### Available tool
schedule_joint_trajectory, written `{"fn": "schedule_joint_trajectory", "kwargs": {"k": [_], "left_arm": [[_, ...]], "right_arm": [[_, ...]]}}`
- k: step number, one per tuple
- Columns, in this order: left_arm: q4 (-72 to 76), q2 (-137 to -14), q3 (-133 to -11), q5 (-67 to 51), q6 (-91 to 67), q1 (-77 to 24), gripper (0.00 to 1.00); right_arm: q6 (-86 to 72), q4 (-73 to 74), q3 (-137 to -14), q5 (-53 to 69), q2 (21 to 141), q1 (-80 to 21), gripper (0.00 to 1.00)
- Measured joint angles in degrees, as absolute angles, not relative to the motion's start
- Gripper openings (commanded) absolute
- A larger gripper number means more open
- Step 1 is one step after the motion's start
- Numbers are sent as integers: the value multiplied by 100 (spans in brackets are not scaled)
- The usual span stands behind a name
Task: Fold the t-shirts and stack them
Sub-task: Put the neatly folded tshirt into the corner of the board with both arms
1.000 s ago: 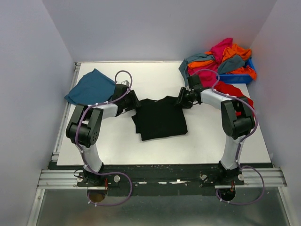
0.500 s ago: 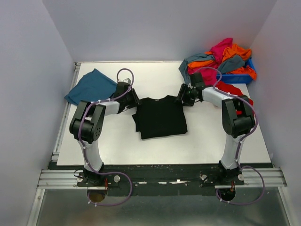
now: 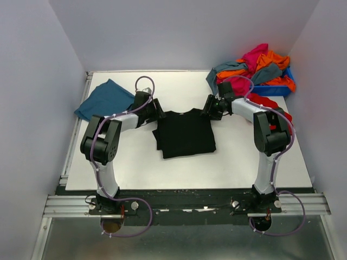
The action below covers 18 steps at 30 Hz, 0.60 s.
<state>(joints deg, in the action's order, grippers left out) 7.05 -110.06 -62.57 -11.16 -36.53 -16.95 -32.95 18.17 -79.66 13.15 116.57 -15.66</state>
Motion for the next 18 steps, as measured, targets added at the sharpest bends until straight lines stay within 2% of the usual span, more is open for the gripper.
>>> {"fn": "schedule_joint_trajectory", "kwargs": {"k": [4, 8, 13, 18], "left_arm": [[362, -10639, -6132, -825, -3498, -1601, 71], [-285, -10269, -6351, -62, -3286, -1415, 68], [-1125, -10322, -7397, 1116, -3162, -1247, 66], [-1636, -10886, -8527, 2167, -2790, -1236, 64]], "right_arm": [[-3304, 1822, -7959, 1313, 11655, -1566, 60], [-3367, 1782, -7806, 1295, 11548, -1566, 59], [-3448, 1758, -7706, 1262, 11474, -1564, 57], [-3472, 1730, -7682, 1264, 11474, -1564, 57]]}}
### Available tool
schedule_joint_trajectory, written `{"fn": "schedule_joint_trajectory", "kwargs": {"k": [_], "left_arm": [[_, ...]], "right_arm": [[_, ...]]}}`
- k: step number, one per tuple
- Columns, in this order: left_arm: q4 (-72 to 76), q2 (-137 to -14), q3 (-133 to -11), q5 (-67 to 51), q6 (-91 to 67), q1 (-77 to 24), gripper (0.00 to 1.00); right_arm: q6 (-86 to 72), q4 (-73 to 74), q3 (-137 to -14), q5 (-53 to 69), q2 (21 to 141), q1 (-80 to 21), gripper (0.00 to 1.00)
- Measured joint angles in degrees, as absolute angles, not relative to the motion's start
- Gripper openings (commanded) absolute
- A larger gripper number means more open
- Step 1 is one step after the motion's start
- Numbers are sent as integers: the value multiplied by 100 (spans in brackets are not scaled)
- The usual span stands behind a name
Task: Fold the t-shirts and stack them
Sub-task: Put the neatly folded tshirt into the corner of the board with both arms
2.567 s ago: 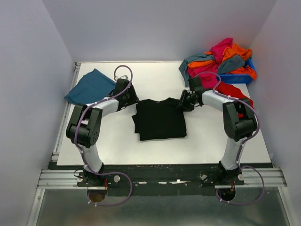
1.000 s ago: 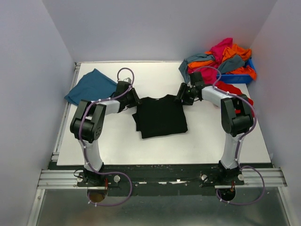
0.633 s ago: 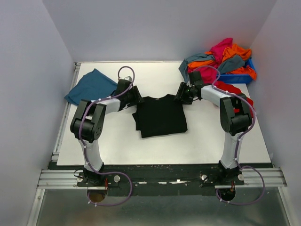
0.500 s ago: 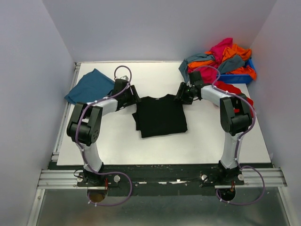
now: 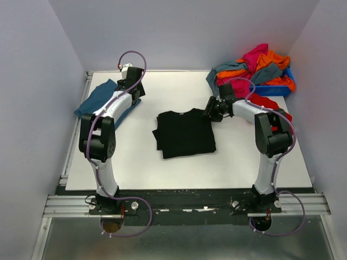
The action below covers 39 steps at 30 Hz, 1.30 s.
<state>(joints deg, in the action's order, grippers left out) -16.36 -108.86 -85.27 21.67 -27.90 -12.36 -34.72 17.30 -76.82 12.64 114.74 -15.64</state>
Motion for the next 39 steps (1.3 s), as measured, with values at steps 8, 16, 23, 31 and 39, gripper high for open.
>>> {"fn": "schedule_joint_trajectory", "kwargs": {"k": [8, 16, 23, 31, 39], "left_arm": [[-2329, -12197, -9596, 2598, -2314, -1238, 58], [-2867, -12761, -10127, 2585, -2215, -1201, 32], [-3033, -12774, -10189, 2182, -2255, -1094, 6], [-2884, -12632, -9804, 1815, -2285, -1039, 0], [-2355, -11194, -7706, 1356, -2473, -1041, 0]], "right_arm": [[-3494, 1710, -7673, 1264, 11474, -1564, 56], [-3494, 1706, -7673, 1264, 11474, -1564, 56], [-3496, 1708, -7673, 1267, 11474, -1564, 55], [-3496, 1710, -7673, 1267, 11474, -1564, 54], [-3494, 1710, -7673, 1264, 11474, -1564, 54]]}}
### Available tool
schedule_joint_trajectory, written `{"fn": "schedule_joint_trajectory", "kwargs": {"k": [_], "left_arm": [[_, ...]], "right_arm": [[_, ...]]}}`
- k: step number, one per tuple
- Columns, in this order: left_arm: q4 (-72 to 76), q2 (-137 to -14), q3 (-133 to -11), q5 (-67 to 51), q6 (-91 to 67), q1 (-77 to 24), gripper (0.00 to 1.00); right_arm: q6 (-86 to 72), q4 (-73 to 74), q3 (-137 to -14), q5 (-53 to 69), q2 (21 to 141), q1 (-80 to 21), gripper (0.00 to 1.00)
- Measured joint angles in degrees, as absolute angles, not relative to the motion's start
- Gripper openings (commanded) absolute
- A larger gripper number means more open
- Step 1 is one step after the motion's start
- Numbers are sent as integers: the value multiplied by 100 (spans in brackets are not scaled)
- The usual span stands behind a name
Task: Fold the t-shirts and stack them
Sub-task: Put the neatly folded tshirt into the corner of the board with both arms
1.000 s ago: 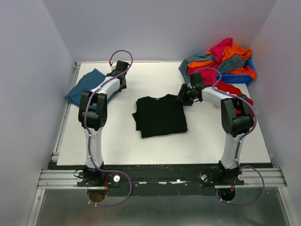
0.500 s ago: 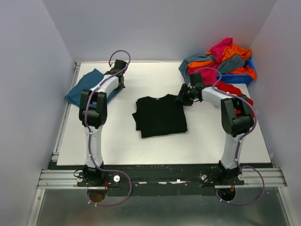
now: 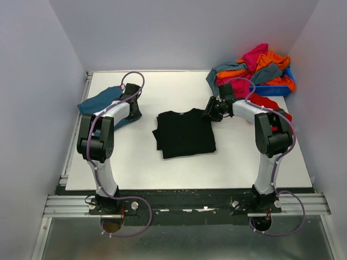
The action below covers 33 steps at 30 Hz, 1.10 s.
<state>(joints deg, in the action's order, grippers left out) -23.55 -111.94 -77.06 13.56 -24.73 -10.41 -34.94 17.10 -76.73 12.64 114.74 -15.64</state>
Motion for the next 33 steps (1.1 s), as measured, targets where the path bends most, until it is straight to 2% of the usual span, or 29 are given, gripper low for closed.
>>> {"fn": "schedule_joint_trajectory", "kwargs": {"k": [3, 4, 6, 11, 12, 13, 15, 17, 18, 25, 33], "left_arm": [[-2191, -10746, -7120, 1181, -2554, -1052, 0], [-2178, -10248, -6576, 1024, -2670, -1116, 0], [-2145, -10200, -6512, 998, -2705, -1133, 0], [-2058, -9351, -5391, 805, -2926, -1177, 0], [-2086, -9227, -5253, 794, -2961, -1177, 3], [-2104, -9148, -5179, 799, -2991, -1188, 14], [-2132, -9030, -5118, 821, -3022, -1203, 45], [-2106, -8980, -5137, 829, -3068, -1208, 59], [-2093, -8962, -5168, 829, -3079, -1214, 62], [-2150, -9091, -6016, 989, -3046, -1251, 60], [-2359, -10261, -7607, 1315, -3037, -1249, 56]], "right_arm": [[-3494, 1712, -7673, 1264, 11474, -1564, 54], [-3494, 1712, -7673, 1264, 11474, -1564, 54], [-3494, 1712, -7673, 1264, 11474, -1564, 54], [-3492, 1715, -7671, 1264, 11474, -1564, 54], [-3492, 1715, -7671, 1264, 11474, -1564, 54], [-3492, 1715, -7671, 1264, 11474, -1564, 54], [-3492, 1715, -7671, 1262, 11474, -1564, 54], [-3492, 1715, -7669, 1262, 11472, -1564, 54], [-3492, 1715, -7669, 1264, 11472, -1564, 54], [-3492, 1715, -7655, 1264, 11441, -1564, 54], [-3492, 1717, -7651, 1264, 11397, -1564, 54]]}}
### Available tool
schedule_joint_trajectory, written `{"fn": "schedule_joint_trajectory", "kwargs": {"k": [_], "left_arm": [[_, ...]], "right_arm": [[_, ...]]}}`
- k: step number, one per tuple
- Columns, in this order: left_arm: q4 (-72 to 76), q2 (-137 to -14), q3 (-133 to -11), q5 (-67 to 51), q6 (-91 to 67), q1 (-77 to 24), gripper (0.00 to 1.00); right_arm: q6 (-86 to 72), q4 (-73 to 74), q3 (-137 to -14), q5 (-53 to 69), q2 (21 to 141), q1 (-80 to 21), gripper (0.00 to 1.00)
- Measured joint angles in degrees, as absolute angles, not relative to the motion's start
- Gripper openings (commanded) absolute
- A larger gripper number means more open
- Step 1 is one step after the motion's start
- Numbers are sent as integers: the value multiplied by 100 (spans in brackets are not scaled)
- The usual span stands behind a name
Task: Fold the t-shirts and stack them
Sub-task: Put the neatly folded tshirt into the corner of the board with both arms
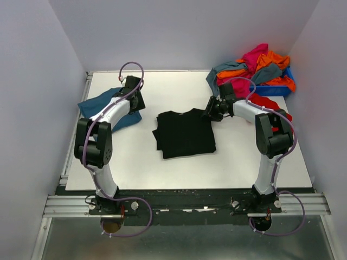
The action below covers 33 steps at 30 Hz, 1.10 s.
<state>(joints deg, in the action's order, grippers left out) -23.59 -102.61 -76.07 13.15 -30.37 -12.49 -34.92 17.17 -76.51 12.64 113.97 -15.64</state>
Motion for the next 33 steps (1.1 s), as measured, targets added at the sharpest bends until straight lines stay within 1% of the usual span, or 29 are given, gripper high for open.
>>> {"fn": "schedule_joint_trajectory", "kwargs": {"k": [4, 6, 13, 15, 21, 30, 31, 33], "left_arm": [[-2591, -10833, -8044, 1470, -3022, -1249, 56], [-2696, -10980, -8093, 1500, -3022, -1249, 50], [-2891, -11301, -8184, 1450, -2991, -1249, 14], [-2897, -11303, -8184, 1424, -2982, -1249, 1], [-2880, -11242, -7957, 1422, -2930, -1249, 0], [-2842, -10082, -6569, 1356, -2919, -1354, 0], [-2838, -9992, -6490, 1347, -2921, -1400, 6], [-2810, -9852, -6335, 1343, -2926, -1500, 21]], "right_arm": [[-3489, 1719, -7649, 1264, 11397, -1562, 54], [-3492, 1719, -7649, 1264, 11397, -1562, 54], [-3492, 1719, -7649, 1267, 11397, -1562, 54], [-3492, 1721, -7649, 1267, 11397, -1562, 54], [-3492, 1723, -7649, 1267, 11397, -1553, 54], [-3492, 1761, -7649, 1267, 11397, -1535, 54], [-3492, 1763, -7649, 1267, 11397, -1535, 54], [-3492, 1765, -7649, 1267, 11397, -1535, 54]]}}
